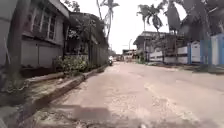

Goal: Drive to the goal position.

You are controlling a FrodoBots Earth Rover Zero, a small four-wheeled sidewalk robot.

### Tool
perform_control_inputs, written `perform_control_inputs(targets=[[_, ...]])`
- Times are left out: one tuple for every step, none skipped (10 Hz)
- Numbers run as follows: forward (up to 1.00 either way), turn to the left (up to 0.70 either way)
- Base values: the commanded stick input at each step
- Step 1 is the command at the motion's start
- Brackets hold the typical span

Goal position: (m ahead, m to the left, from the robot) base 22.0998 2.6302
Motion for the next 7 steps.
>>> perform_control_inputs(targets=[[0.70,-0.01],[0.70,-0.14],[0.70,-0.30],[0.70,-0.33],[0.70,-0.12],[0.70,0.00],[0.70,0.00]])
